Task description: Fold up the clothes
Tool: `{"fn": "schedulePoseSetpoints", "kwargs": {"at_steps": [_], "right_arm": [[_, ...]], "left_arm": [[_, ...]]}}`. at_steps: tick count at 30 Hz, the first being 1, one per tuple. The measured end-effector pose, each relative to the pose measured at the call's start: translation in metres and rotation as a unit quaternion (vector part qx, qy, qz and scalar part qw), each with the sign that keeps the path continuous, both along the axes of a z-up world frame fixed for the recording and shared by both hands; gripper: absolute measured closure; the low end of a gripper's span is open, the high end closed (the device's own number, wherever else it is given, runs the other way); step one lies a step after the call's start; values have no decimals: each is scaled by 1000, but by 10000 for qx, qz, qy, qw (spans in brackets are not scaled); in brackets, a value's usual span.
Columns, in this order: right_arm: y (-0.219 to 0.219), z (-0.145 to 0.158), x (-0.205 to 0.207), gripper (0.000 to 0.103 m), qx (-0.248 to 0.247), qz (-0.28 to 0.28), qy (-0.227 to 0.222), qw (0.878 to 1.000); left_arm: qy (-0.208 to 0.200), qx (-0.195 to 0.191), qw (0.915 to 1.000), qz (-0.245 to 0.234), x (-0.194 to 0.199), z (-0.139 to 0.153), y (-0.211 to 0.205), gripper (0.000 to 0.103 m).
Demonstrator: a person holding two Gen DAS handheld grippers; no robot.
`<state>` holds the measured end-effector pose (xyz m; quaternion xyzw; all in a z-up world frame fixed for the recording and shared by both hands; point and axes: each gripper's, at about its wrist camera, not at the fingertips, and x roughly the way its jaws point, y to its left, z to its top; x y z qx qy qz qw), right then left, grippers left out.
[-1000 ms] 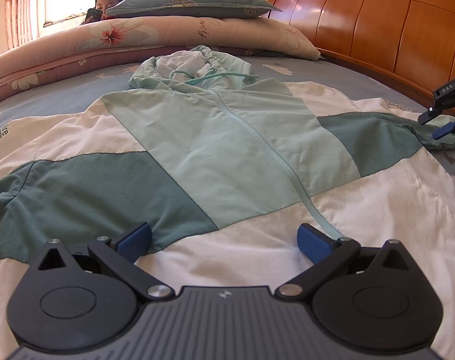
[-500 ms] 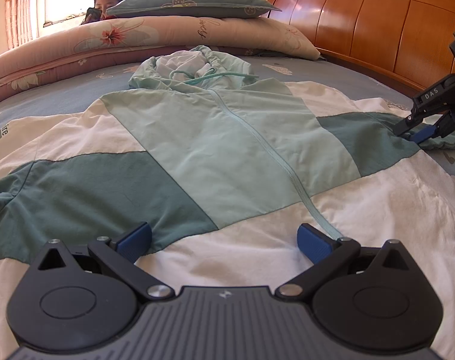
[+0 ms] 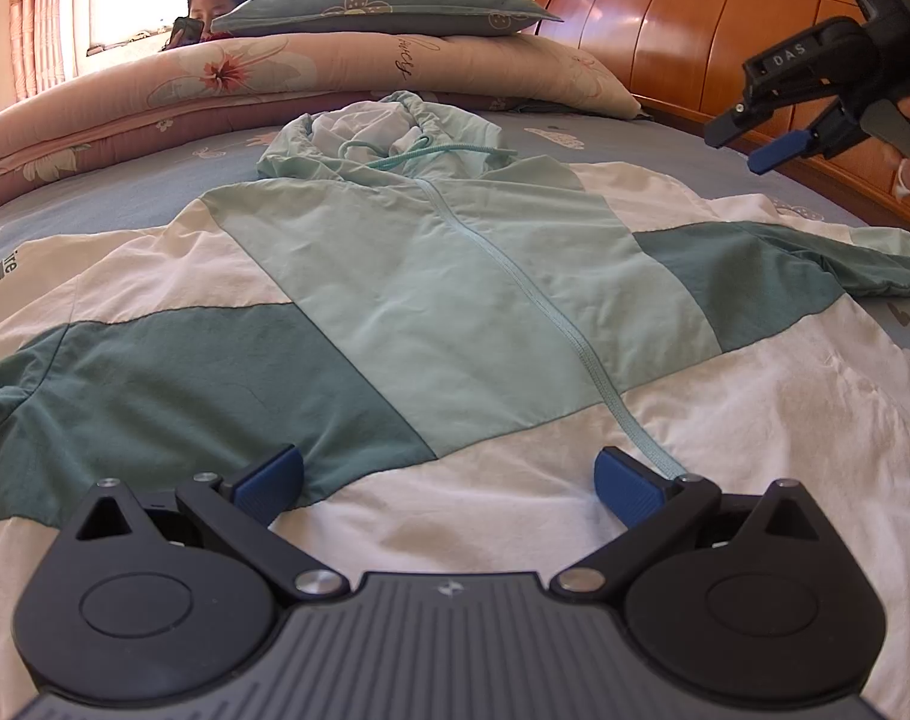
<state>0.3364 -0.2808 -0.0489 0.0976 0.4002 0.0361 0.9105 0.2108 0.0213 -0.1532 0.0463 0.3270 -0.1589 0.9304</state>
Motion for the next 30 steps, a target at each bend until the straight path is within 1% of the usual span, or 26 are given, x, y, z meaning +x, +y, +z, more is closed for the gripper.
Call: {"fn": "schedulePoseSetpoints", "kwargs": {"at_steps": [2,6,8,9,10,12,13,15,17,19,21,23,25,27,30], "right_arm": [[14,-9,28,39,-140,17,121,9998],[46,-39,91,39,-469,63,378,9982],[55,-58,115,39,-449,-52,645,9969],[60,-66,125,39,-519,-109,741,9958],[64,-72,133,38,-676,-186,702,9951],[63,-76,145,27,-754,-313,575,9950],[63,-78,152,25,-792,-377,511,9948],[59,-81,163,15,-792,-446,433,9949],[53,-82,171,12,-695,-469,391,9957],[46,-78,171,11,-477,-504,374,9969],[39,-71,167,13,-194,-538,374,9977],[33,-56,153,13,124,-459,381,9981],[35,-36,133,13,97,-272,354,9990],[41,-14,109,13,-88,3,463,9989],[48,4,72,13,-123,344,718,9967]], "left_arm": [[1,-8,10000,-2,0,0,0,1],[1,-21,10000,-3,0,0,1,1],[1,-21,10000,-3,0,0,1,1],[1,-15,10000,-3,0,0,0,1],[-1,-12,10000,-3,-1,0,0,1],[-1,-13,10000,-3,-1,0,1,1],[-2,-12,10000,-3,-1,0,0,1],[-3,-11,10000,-2,-1,0,0,1],[-3,-8,10000,-3,-1,0,0,1],[-2,-13,10000,-4,-1,1,0,1],[-3,-11,10000,-3,-1,0,0,1],[-4,-10,10000,-3,-1,0,0,1],[-4,-7,10000,-3,-1,0,0,1],[-3,-3,10000,-4,-1,0,0,1],[-4,4,10000,-4,-1,0,0,1]]}}
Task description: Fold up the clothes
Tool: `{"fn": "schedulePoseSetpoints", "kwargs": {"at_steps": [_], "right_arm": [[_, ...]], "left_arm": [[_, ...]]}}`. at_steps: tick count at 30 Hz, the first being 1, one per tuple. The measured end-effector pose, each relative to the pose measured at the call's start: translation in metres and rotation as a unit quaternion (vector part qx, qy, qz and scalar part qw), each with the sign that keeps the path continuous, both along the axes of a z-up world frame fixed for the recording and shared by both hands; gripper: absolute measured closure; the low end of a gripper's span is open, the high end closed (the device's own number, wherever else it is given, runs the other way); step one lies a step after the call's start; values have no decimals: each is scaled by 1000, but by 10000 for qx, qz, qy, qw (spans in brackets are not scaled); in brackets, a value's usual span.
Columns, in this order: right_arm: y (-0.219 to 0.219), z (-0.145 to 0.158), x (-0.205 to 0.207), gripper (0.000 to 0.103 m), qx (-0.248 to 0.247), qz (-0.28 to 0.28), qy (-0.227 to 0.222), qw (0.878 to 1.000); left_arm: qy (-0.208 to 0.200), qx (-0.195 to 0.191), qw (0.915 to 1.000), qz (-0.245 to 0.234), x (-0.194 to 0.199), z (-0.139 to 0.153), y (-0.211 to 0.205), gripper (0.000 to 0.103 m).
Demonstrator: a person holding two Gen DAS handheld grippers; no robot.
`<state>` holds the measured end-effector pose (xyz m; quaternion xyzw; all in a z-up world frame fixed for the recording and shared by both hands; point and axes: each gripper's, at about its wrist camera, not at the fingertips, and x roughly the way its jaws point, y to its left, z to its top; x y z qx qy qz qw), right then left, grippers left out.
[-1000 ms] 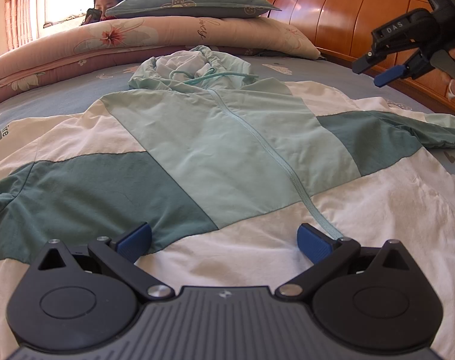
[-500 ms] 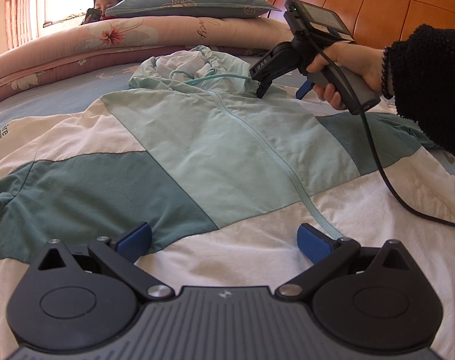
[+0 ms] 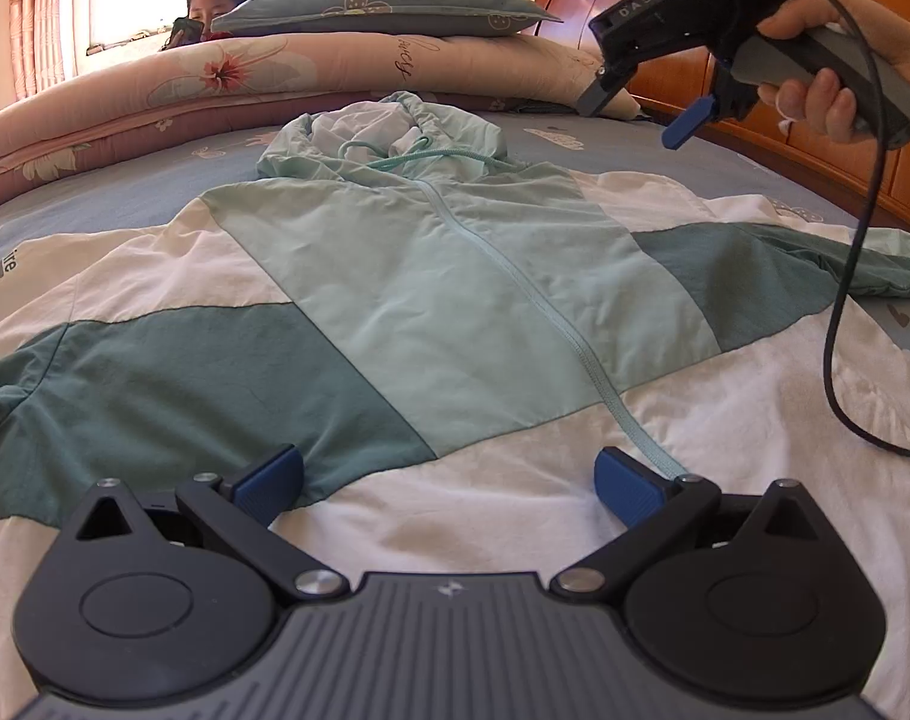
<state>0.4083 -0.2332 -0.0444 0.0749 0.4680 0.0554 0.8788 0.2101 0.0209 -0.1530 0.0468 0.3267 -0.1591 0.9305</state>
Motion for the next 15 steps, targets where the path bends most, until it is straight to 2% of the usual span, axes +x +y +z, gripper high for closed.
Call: {"fn": "schedulePoseSetpoints", "kwargs": {"at_steps": [4,7,10,13,15], "right_arm": [[7,-8,-41,13,31,198,371,9991],[7,-35,-58,13,64,366,325,9988],[3,-68,-76,13,-242,292,391,9985],[-7,-79,-112,9,-311,191,175,9992],[-9,-79,-135,7,-503,61,341,9981]], "left_arm": [[-3,6,10000,3,0,0,0,1],[-1,5,10000,2,1,0,0,1],[0,10,10000,2,1,0,0,1],[3,25,10000,6,1,0,-1,1],[7,36,10000,11,1,0,-1,1]]}}
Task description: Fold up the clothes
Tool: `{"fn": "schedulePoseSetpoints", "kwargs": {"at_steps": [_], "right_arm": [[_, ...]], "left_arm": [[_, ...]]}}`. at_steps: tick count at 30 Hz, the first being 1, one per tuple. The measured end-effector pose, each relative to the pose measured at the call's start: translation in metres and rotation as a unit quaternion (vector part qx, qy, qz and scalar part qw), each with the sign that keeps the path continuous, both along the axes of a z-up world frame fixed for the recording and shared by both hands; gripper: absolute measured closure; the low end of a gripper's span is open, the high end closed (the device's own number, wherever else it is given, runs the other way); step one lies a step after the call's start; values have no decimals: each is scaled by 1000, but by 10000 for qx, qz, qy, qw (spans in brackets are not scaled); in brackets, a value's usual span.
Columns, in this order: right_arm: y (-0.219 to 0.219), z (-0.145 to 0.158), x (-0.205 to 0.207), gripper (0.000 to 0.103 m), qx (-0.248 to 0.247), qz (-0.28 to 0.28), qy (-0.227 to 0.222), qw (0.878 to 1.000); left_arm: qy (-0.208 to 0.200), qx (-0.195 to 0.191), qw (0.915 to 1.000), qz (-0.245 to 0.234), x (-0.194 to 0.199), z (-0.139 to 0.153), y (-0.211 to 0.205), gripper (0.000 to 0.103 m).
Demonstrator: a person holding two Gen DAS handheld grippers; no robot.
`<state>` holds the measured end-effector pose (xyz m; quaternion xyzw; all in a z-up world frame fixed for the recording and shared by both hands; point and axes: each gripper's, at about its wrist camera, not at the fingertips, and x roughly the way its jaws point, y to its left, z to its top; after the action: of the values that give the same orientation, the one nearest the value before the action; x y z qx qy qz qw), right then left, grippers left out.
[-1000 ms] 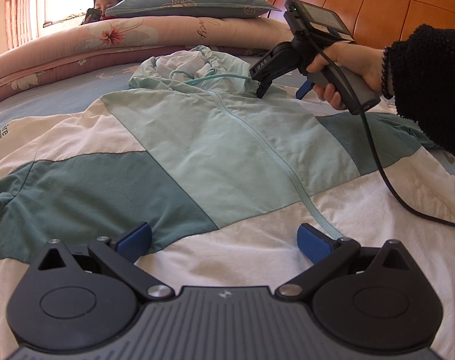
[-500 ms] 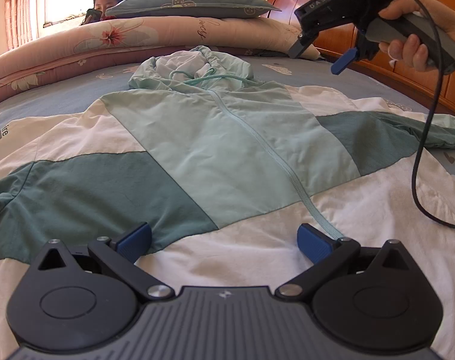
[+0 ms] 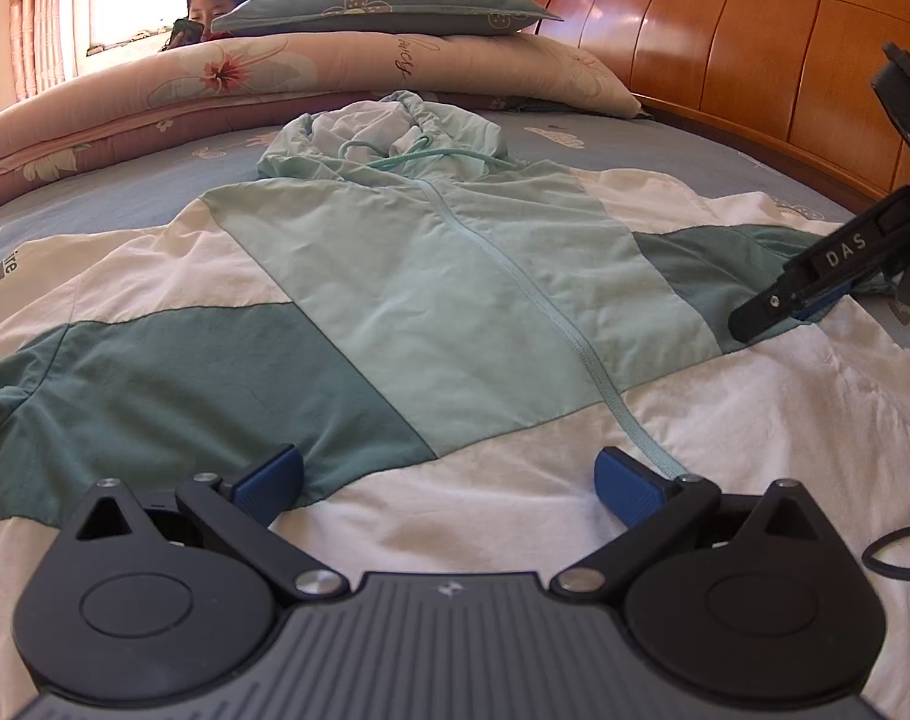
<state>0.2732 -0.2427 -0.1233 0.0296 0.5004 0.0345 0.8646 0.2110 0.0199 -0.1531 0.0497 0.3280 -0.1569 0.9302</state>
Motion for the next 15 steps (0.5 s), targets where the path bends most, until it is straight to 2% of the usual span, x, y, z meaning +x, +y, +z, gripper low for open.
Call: {"fn": "schedulePoseSetpoints", "kwargs": {"at_steps": [5,8,11,13,15], "right_arm": [[-2,-3,-59,4,-110,-214,559,9981],[2,-2,-90,2,-112,-318,684,9971],[14,5,-115,3,-232,-361,606,9972],[23,16,-131,4,-67,-408,221,9989],[30,21,-144,4,362,-448,-97,9983]], "left_arm": [[10,24,10000,10,0,1,-1,1],[23,32,10000,25,0,1,-1,1],[52,41,10000,29,0,2,-1,1],[97,73,9999,41,0,4,0,1],[95,80,9999,108,-2,7,1,1]]}}
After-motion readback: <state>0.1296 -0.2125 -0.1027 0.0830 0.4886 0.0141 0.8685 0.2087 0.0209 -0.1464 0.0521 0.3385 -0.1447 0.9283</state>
